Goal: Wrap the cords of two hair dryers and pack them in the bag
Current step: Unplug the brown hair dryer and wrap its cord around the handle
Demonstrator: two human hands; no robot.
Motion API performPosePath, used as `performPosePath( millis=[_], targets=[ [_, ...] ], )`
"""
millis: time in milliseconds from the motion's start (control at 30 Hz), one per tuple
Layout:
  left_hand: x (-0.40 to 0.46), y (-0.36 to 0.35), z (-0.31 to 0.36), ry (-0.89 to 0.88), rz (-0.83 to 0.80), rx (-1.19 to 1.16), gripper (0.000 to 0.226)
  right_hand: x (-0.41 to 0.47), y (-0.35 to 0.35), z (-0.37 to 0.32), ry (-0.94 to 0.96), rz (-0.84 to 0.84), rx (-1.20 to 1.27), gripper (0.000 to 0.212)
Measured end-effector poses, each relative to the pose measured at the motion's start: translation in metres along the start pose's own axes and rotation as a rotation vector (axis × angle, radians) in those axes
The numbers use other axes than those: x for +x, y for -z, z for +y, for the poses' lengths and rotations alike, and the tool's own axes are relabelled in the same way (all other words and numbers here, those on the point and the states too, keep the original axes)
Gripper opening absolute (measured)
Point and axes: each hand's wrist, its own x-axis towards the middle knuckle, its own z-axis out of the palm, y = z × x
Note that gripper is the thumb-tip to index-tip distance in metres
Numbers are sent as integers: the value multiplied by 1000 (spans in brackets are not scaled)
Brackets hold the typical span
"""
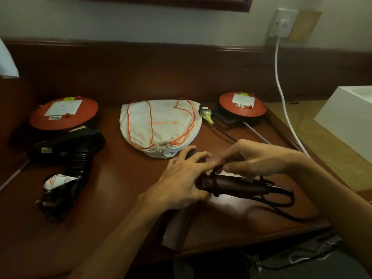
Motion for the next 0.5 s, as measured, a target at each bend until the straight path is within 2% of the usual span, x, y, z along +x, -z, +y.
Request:
performPosePath(
  millis=[133,300,333,433,500],
  targets=[
    [2,0,1,-20,-32,13,72,-11,-12,-14,-1,33,-157,20],
    [-1,-1,-5,-21,11,-52,70,-33,-11,-12,-31,243,-271,12],
    [-1,-2,-5,-20,20,-57,69,-37,-10,-7,-42,296,-271,16],
    [-1,-2,-2,-33,26,-29,69,-44,-13,12,-106,473,-229,46],
    [1,-3,0,-35,21,-20,68,-48,-18,20,-132,569,-231,53]
  ],
)
